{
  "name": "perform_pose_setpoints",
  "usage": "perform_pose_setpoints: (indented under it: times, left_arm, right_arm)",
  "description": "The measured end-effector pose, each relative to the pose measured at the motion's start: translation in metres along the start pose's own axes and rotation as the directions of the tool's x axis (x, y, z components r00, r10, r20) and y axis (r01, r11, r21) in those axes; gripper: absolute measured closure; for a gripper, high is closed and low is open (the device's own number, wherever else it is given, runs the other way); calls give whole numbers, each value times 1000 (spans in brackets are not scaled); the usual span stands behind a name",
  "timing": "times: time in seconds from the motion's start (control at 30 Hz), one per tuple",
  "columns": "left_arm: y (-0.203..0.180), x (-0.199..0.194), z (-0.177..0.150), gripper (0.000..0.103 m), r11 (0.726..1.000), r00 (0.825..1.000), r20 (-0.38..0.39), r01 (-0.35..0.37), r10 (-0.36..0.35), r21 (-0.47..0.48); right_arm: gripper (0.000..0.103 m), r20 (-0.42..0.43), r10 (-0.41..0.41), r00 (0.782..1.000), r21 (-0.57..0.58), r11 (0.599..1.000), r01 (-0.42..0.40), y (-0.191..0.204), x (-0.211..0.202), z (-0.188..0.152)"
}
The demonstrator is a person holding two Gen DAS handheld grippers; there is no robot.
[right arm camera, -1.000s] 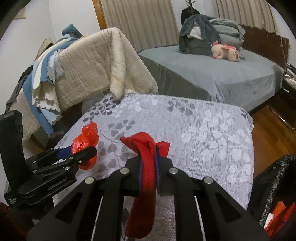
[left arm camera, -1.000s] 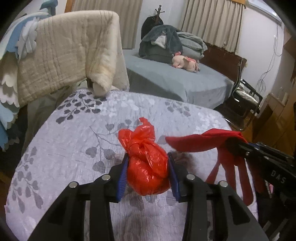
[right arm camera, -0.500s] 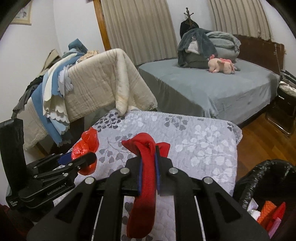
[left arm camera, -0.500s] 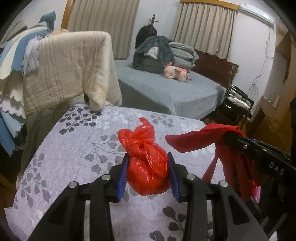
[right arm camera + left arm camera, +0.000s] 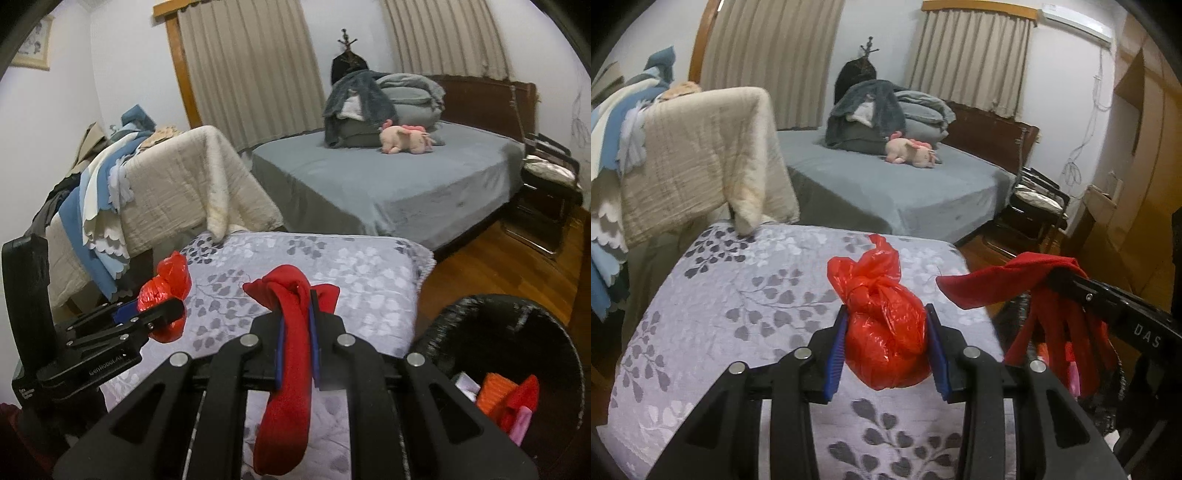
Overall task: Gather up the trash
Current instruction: 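Carry the red bag and red gloves over the black bin with both tools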
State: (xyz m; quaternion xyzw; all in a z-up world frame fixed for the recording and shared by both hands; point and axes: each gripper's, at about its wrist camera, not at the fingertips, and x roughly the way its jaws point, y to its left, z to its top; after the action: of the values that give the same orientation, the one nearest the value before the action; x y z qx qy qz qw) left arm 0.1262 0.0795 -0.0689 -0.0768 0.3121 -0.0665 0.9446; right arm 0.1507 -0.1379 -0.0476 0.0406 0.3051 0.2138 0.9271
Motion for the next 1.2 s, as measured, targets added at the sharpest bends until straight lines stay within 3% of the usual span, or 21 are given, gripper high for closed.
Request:
perform_pose_setpoints:
  times: [0.5, 0.87, 1.2]
  left_arm:
    - [-97, 13, -2, 64, 982, 990, -20, 144, -143, 121]
    - [-165, 36, -11, 64, 946, 967, -65, 256, -248, 199]
    - [-210, 66, -25, 64, 919, 946, -123, 320, -299, 232]
  right_arm:
    - [93, 54, -151, 987, 100, 984, 145, -79, -65, -18]
    - [93, 40, -253, 967, 139, 960, 245, -131, -93, -39]
    - [93, 17, -309, 951, 177, 937, 301, -171, -99, -57]
